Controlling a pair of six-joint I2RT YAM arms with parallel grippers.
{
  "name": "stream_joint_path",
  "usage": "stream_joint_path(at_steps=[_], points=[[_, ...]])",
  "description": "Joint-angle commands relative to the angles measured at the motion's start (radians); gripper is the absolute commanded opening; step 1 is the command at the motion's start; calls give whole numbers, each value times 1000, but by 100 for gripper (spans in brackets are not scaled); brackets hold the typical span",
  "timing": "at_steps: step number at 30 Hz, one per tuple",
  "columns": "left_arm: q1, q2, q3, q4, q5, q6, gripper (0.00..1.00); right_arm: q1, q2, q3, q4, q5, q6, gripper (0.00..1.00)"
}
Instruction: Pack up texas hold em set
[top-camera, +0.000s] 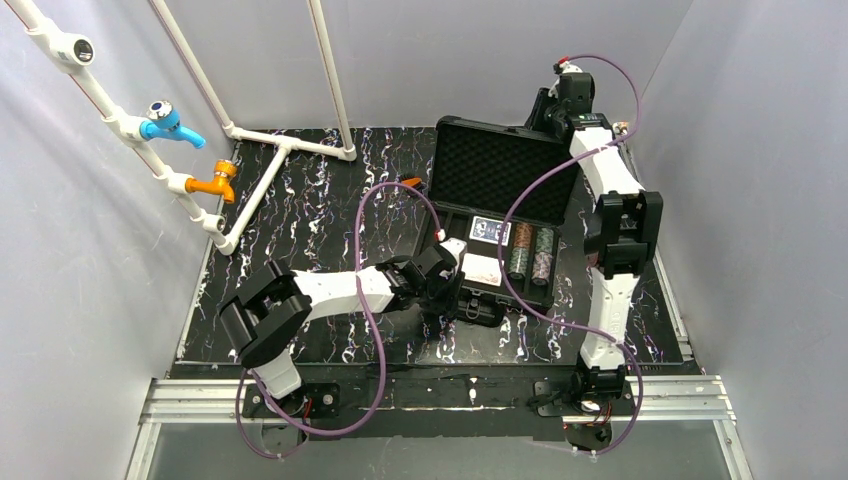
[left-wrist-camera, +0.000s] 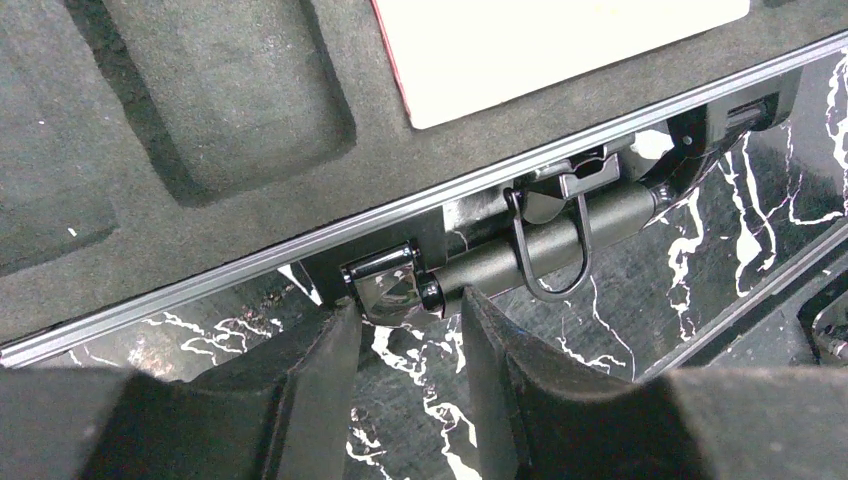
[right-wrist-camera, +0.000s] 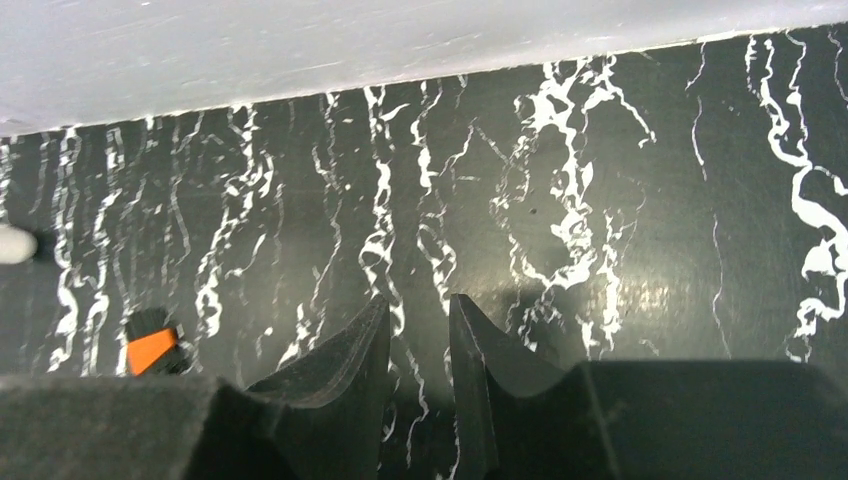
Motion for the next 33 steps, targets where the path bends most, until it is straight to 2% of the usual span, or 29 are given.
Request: stream_joint_path(at_steps=[1,11,17,21,27,30,33], points=[[12,81,-7,20,-110,20,38,8,-155,-65,-58,-80,29,36],[26,111,36,20,-103,48,38,9,-457,-449,-20,-105,66,37],[25,59,1,20,-97,55,39,15,-600,-611,4,-72,116,37],[20,-29,-66,10,-72,53,39,42,-655,-665,13,-64,132,37],[-27,-248,-146,-143,29,54,43,91,-708,-701,8,-47,136,38],[-55,-340,-193,-200,0,10,43,126,-729,-713,2,-36,137,40],[-59,-406,-245,-213,-63,-61,43,166,-754,-748,-7,8,131,48]])
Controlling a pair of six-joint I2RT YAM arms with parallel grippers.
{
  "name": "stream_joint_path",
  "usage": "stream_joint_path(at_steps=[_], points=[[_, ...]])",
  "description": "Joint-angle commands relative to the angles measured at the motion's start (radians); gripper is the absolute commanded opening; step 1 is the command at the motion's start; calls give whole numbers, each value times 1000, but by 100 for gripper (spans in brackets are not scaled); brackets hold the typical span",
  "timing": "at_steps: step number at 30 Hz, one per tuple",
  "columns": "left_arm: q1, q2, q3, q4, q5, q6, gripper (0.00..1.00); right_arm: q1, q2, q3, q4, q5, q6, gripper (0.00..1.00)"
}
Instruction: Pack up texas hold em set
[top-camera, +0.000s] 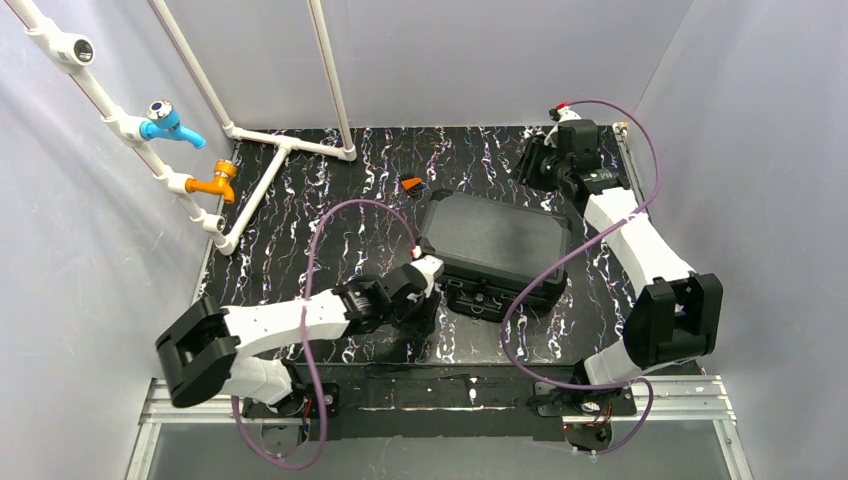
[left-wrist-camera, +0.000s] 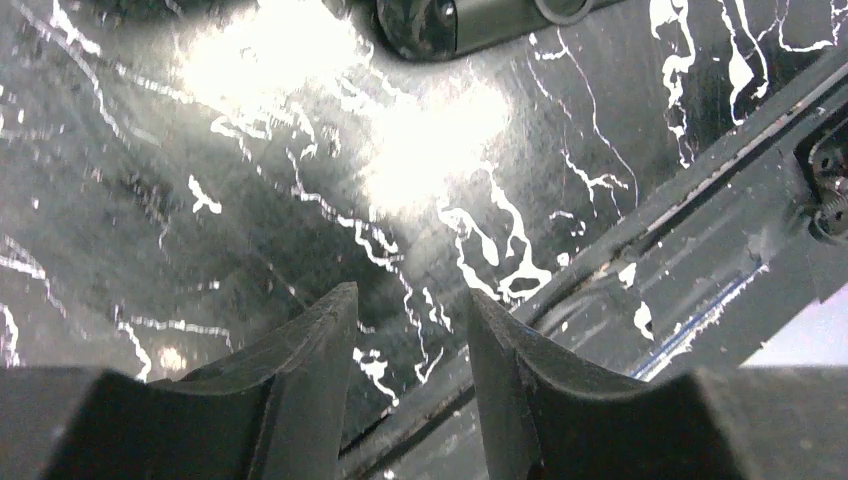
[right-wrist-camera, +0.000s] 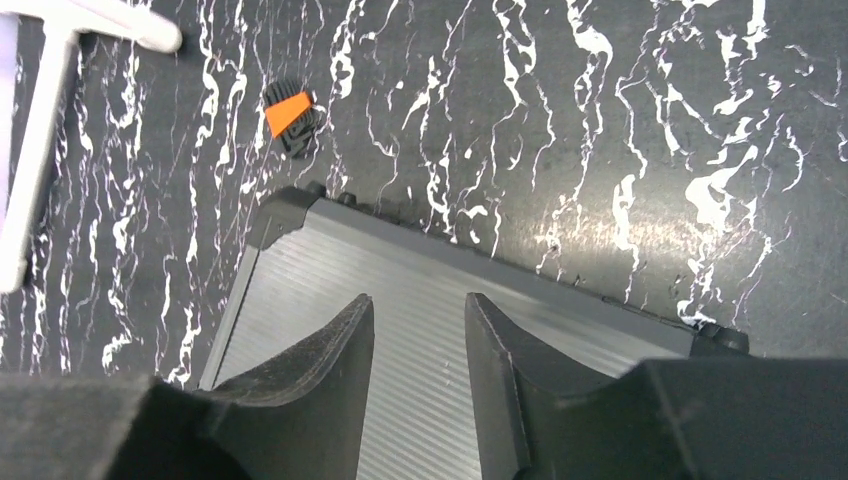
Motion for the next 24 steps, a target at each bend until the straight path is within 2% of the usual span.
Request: stream_joint_path(at_steps=[1,7,9,14,20,24], points=[[-12,-104,-71,-83,-90,-111,43,56,-68,-49,18,67,1,50],[-13,-77,-62,-18,-186,-175,41,109,-120,-151,4,191,-1,64],[-12,-31,-21,-2,-194,-174,39,119,-133,-189,-4,223,20,65],[12,90,81,-3,-240,-188,26,163,-160,-292,-1,219,58,65],[191,176,95,119,-82,-178,19,201,-192,-384,-23,261,106,65],[236,266,171,142,-30,-133,19,211,-194,-437,-38,250,131,64]])
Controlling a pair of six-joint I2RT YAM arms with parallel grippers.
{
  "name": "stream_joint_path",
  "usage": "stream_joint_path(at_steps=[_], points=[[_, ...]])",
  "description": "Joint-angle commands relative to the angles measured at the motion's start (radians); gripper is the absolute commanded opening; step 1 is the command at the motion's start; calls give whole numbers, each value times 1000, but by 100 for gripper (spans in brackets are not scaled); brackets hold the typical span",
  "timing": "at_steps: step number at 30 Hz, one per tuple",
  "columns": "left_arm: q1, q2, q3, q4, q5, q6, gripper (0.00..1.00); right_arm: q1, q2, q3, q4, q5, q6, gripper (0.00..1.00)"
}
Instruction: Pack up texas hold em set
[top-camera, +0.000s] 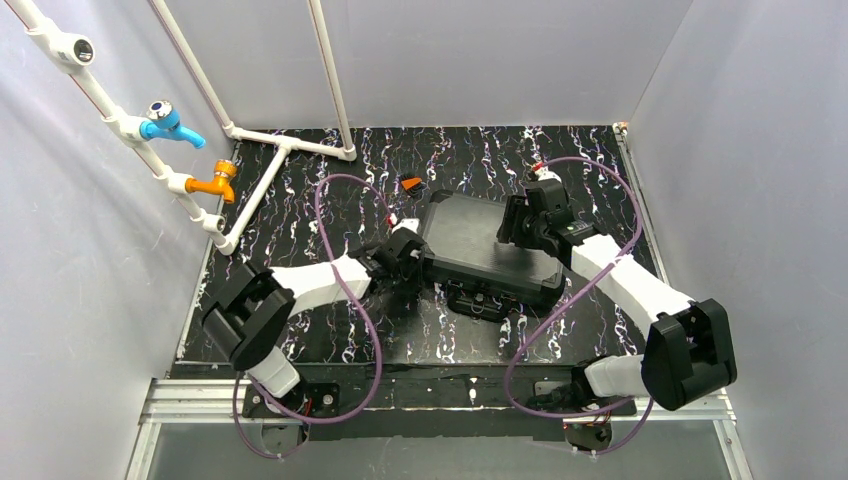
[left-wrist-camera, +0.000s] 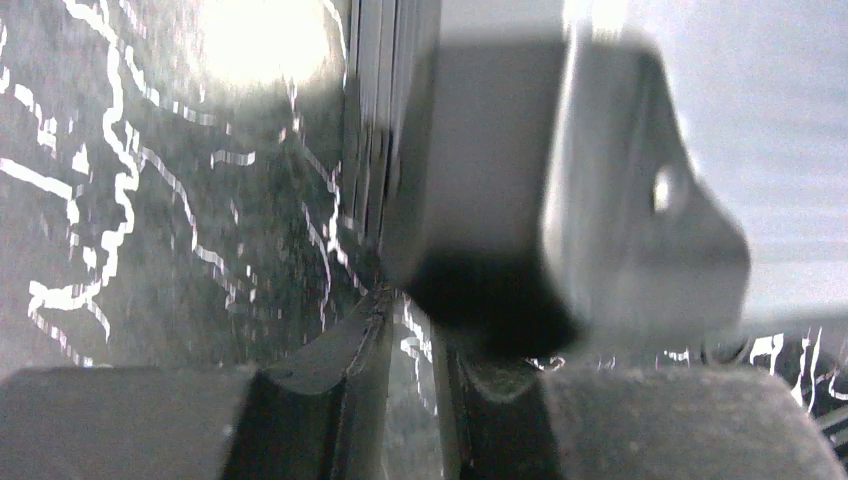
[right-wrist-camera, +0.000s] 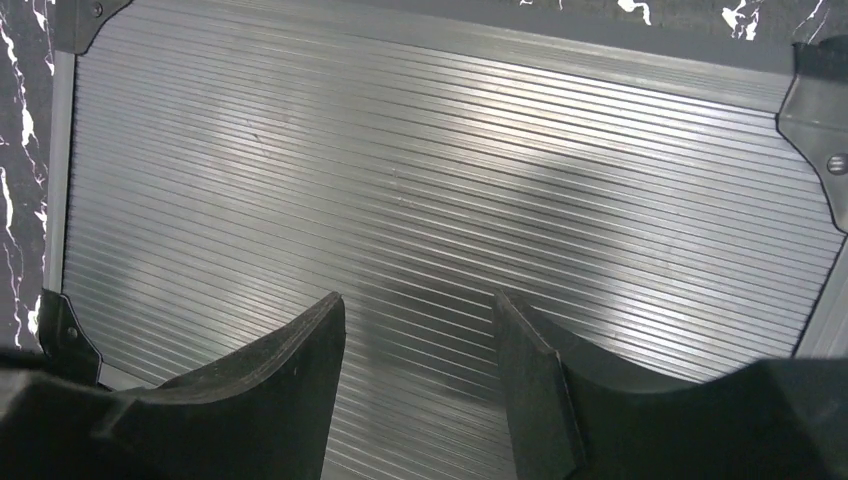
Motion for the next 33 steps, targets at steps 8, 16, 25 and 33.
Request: stream_joint_path(at_steps=[8,16,25,33], points=[[87,242,309,30,154,108,20,81,5,-141,-7,-57,66,62],[158,472,622,-61,254,179,22,145,-6,-145,-17,-95,81,61],[169,312,469,-75,241,242,32,146,-24,-77,-82,-13,-38,61],[158,114,217,-19,291,196,36,146,-113,-35,-33,19,-98,51]])
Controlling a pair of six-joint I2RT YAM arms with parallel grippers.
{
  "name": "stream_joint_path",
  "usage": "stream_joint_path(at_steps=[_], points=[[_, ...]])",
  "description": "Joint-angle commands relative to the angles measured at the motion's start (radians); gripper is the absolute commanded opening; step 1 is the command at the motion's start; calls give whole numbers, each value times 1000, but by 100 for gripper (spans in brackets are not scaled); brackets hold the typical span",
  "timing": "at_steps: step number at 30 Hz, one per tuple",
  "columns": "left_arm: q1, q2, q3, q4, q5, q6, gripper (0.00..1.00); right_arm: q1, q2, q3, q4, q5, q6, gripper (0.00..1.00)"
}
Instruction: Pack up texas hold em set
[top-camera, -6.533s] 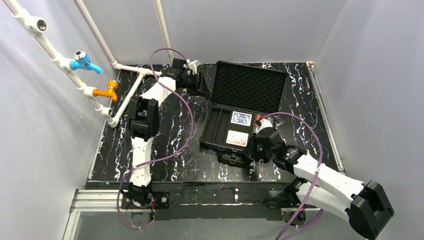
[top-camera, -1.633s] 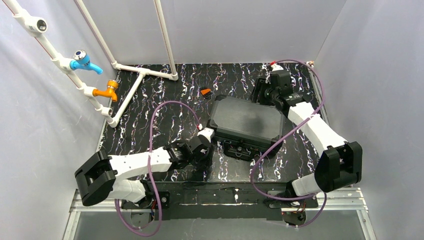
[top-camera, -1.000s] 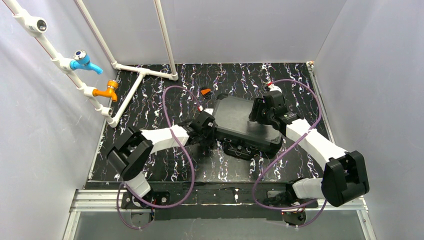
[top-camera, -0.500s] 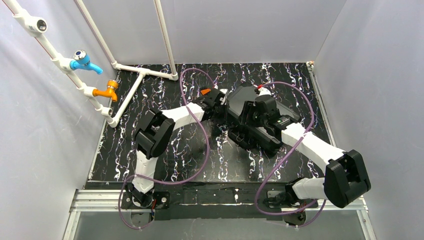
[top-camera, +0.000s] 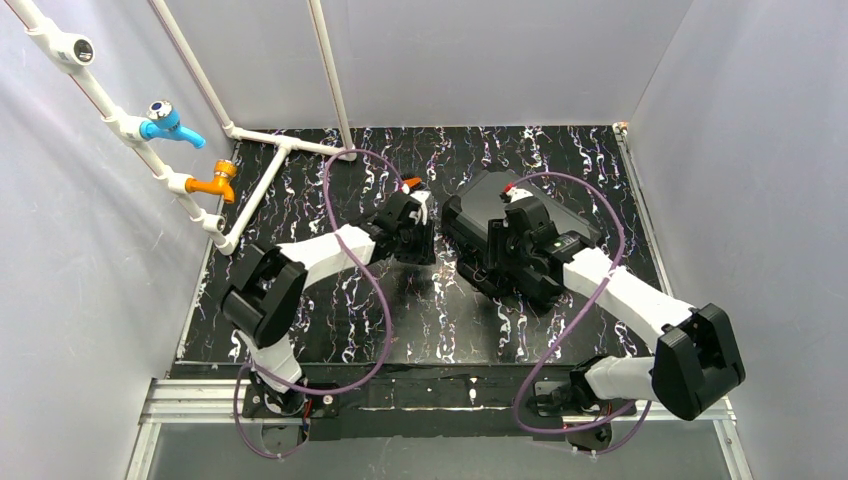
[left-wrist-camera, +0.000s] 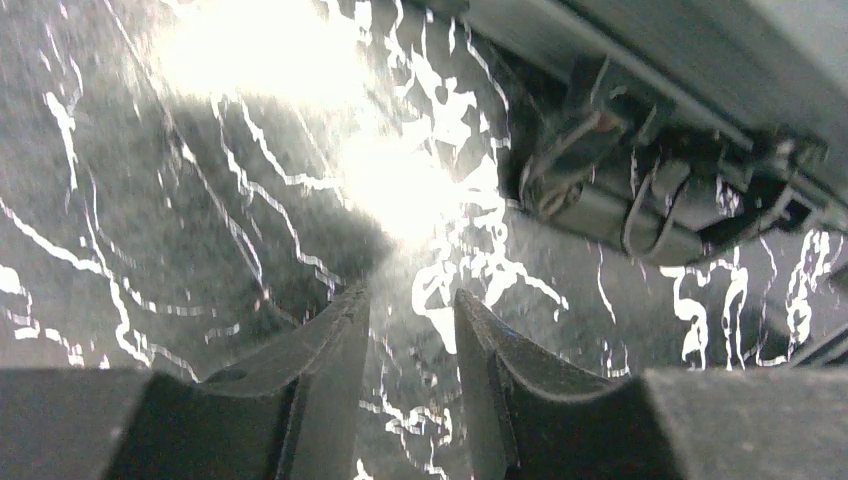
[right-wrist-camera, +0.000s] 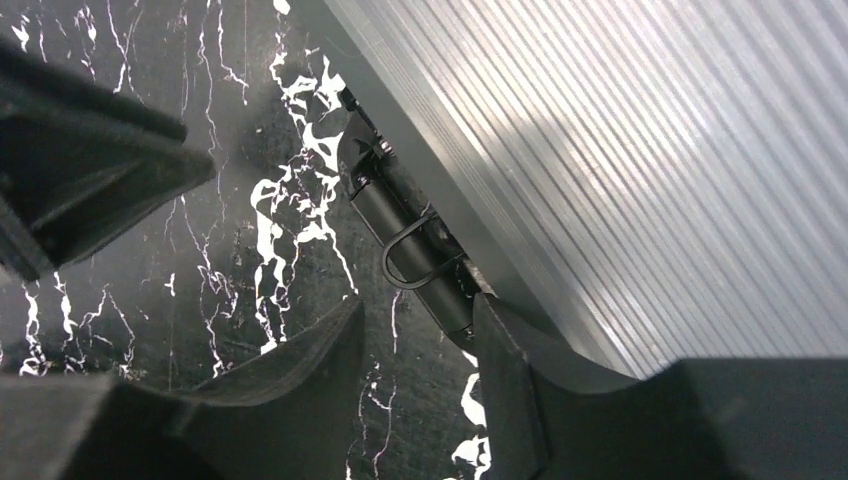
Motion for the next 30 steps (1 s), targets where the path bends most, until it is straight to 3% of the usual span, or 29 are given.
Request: stream_joint_path(at_steps=[1,8,11,16,22,30], points=[[-19,-124,-112,48,42,-26,36,-11,-95,36,18,50,-51,50],[-85,-168,-209,160,88,-77,34,-11,-211,21,153,84,-29,40],[-110,-153,-211,169,77,-93,32,-11,-175,27,145,196,-23,36],[-152,-124,-192,183,80,-119,26,-16,-94,1,176,245,-38,26],[-169,-57,-150,189,80,-149,12,-39,-20,-68,174,226,-53,14],[-173,19,-134,268,99,-190,6,-42,-28,-159,151,214,-39,9]])
